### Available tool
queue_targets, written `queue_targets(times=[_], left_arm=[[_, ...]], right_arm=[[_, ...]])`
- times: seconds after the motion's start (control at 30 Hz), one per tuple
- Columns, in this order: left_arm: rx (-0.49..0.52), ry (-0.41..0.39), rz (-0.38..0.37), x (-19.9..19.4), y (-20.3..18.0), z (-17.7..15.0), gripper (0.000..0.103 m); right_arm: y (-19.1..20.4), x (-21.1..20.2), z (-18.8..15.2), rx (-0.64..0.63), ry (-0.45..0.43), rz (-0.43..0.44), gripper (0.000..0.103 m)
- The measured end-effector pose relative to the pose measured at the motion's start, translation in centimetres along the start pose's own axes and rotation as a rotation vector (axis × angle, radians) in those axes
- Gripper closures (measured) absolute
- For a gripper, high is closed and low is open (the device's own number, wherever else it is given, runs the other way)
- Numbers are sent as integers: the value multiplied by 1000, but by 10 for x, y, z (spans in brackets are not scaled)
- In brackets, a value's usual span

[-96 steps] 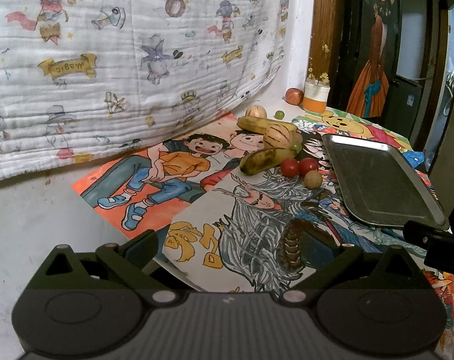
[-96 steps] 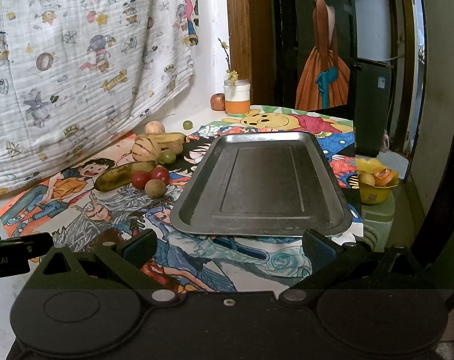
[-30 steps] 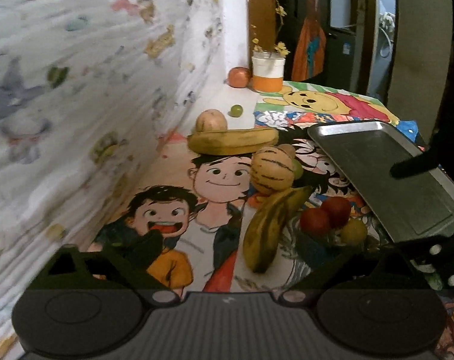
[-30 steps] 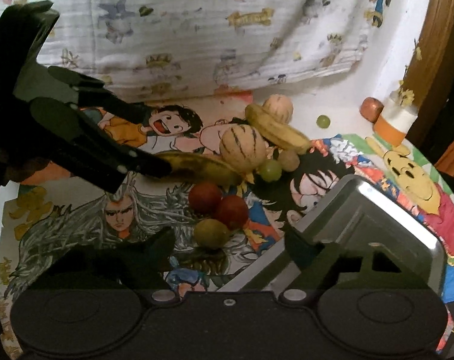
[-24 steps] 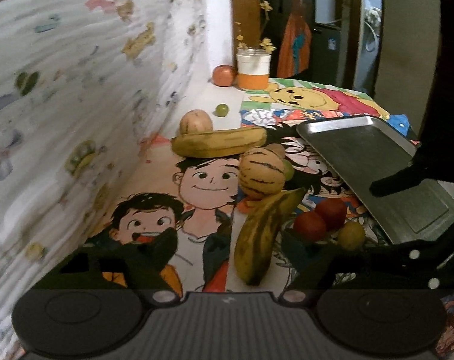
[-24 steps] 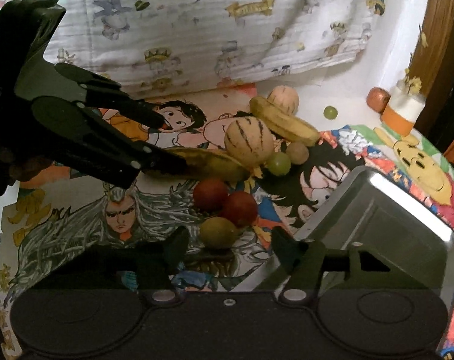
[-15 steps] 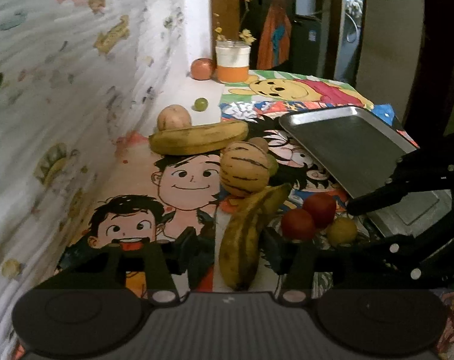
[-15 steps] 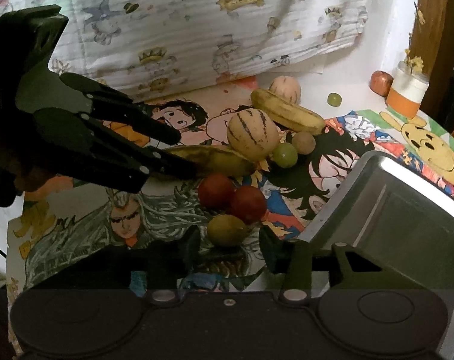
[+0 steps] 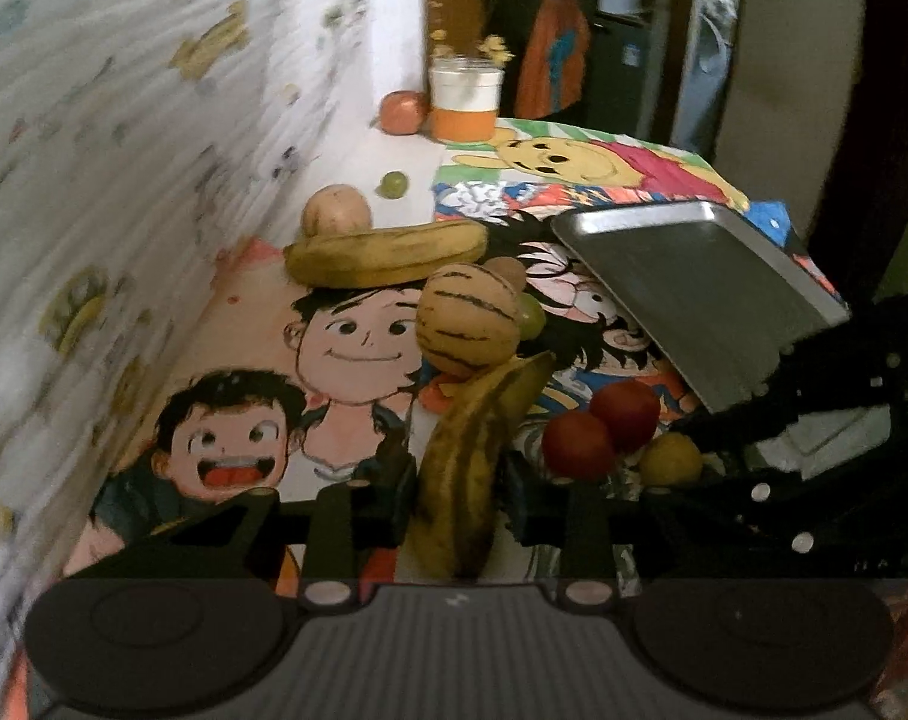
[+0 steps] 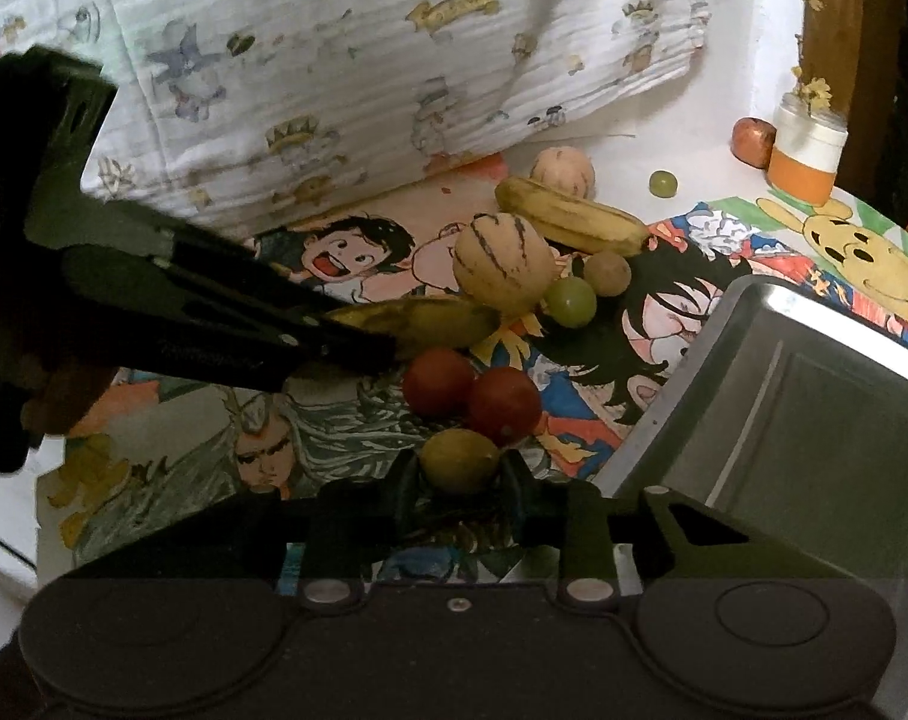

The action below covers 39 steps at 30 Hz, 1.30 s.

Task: Organize fruits
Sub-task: 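Reach the left gripper to the yellow banana and grasp it, then carry the banana with the left gripper into the metal tray and release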

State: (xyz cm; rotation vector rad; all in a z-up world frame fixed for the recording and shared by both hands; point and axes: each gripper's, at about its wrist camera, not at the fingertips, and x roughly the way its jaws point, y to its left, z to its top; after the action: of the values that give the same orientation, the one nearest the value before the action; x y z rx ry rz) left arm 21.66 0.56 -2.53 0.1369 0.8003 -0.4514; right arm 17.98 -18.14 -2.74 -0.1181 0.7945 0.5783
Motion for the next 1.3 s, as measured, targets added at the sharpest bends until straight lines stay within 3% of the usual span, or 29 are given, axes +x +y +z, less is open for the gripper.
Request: queue_targets(times=[0.33,0.57,0.9,1.03,1.3], left_arm=[[-300,-6,-48,-25,7,-20,72],[-423,-18,-53,-41,0,-20,72],[-423,-127,-42,-44,-34,15,72],[-431,-162,-70,-19,-51,38,72],[-426,-159,-113,46,-82,61,72]], right_arm=[[-18,-38,-7,73,-85,-11,71],[-38,-59,-19,135,-131,-41,71],[-95,-72,-8,247,-213,-187,71],[-124,-65,1,281,-229,-279,71],[-161,-42,-5,331,-179,-401,71]])
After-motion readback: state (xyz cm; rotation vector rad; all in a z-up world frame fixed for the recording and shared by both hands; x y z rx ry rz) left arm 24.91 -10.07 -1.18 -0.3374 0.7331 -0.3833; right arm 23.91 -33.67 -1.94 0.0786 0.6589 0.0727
